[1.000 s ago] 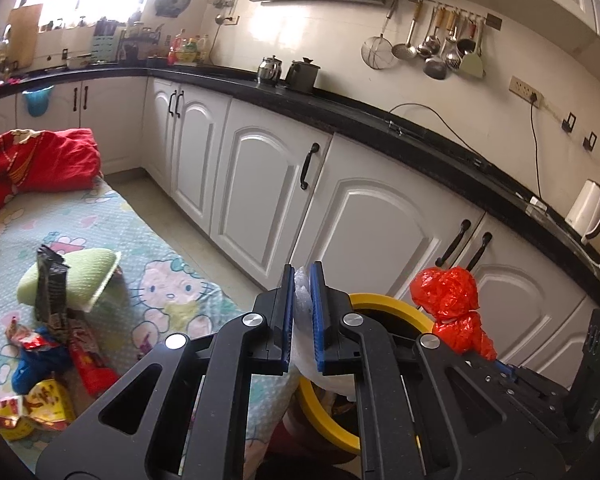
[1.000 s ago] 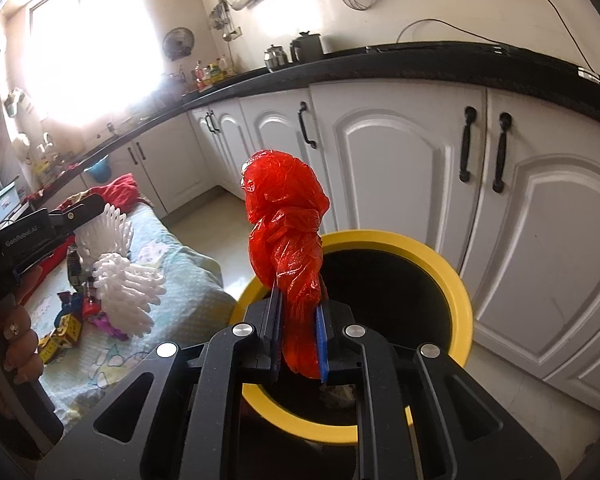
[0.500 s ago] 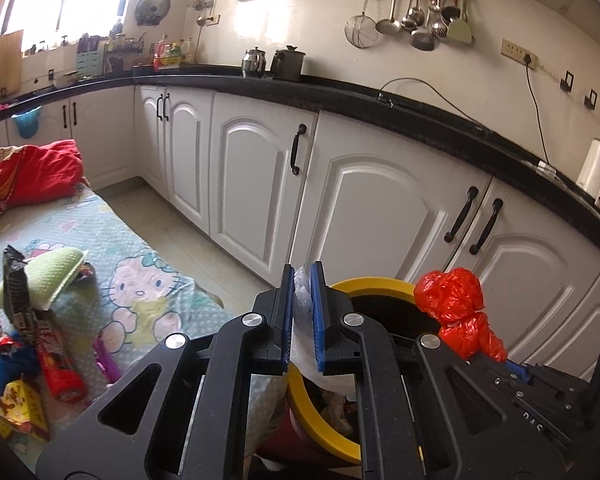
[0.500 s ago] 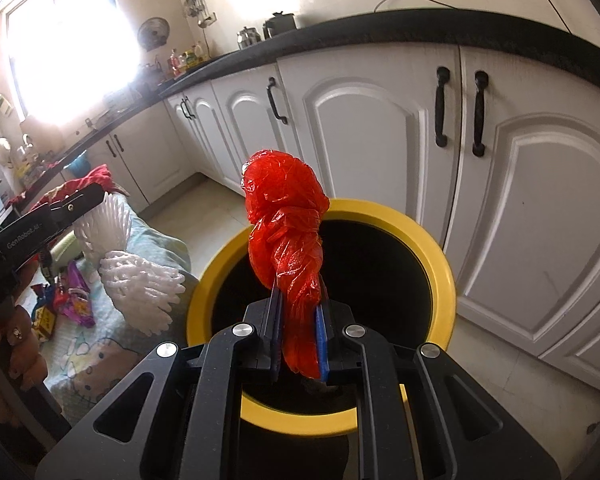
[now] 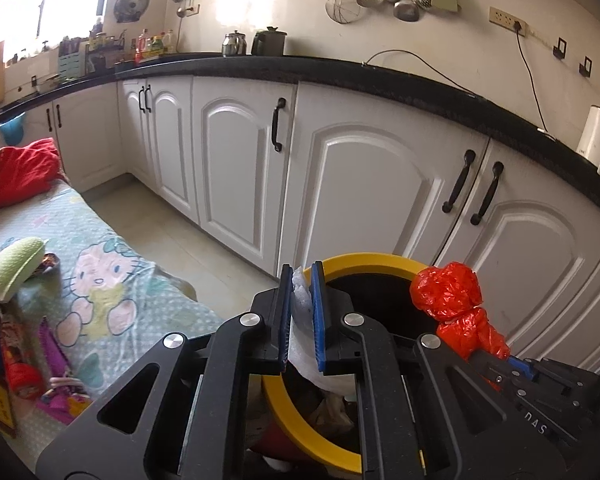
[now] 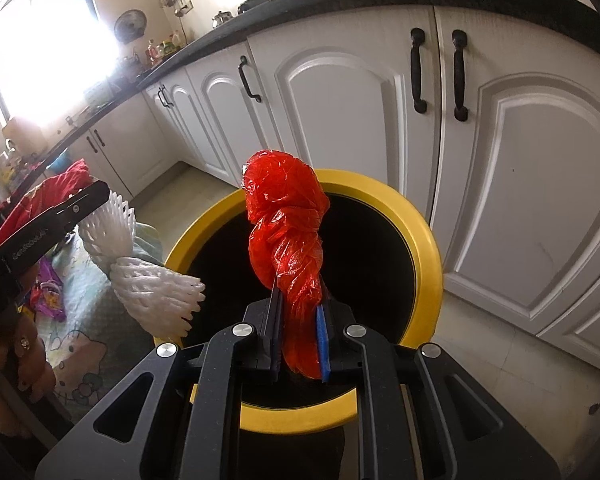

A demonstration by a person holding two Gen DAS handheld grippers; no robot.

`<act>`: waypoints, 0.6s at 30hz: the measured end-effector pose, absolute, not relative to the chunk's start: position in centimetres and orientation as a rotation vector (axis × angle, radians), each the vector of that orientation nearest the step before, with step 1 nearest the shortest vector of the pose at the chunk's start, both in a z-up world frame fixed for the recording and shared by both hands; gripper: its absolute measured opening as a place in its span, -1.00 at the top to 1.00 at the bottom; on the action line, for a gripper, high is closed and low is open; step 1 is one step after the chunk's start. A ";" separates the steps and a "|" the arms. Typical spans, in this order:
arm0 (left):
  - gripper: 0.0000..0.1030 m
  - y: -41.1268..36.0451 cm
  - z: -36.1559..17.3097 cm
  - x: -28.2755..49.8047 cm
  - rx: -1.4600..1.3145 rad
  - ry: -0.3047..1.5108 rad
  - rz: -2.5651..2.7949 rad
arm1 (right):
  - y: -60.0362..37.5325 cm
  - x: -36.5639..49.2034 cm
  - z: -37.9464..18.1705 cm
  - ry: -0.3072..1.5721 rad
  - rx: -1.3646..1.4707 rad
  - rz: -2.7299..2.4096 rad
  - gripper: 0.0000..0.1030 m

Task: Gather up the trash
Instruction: 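Open the right tool over the bin while the left tool releases the white item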

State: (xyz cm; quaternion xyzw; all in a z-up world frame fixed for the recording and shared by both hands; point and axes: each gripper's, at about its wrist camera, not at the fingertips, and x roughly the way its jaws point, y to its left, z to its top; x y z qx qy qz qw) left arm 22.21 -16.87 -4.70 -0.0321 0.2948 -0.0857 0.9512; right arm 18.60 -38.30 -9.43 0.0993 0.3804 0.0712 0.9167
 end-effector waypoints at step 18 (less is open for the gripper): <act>0.40 -17.3 -6.4 23.7 -0.086 0.663 -0.181 | -38.7 18.8 -10.3 0.803 0.222 0.119 0.42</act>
